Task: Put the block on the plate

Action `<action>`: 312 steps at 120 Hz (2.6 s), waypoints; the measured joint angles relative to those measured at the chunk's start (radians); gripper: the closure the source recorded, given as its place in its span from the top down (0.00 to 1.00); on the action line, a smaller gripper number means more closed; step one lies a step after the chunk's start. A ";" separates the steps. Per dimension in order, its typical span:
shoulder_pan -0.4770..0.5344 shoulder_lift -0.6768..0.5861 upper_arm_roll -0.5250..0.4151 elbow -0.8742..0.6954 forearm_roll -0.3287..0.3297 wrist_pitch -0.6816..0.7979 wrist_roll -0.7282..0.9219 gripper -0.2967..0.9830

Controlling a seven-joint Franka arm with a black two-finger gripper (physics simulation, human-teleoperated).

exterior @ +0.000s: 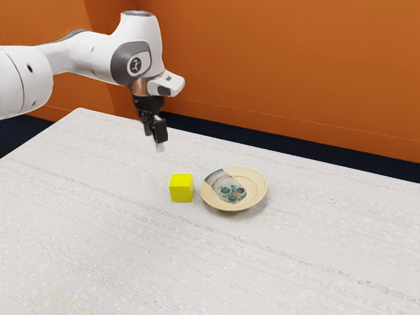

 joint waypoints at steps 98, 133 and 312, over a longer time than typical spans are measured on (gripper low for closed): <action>0.033 0.377 0.000 0.158 -0.073 0.244 0.557 0.77; 0.037 0.467 0.000 0.217 -0.110 0.282 0.638 0.77; -0.109 0.403 -0.070 0.191 -0.135 0.336 0.745 0.56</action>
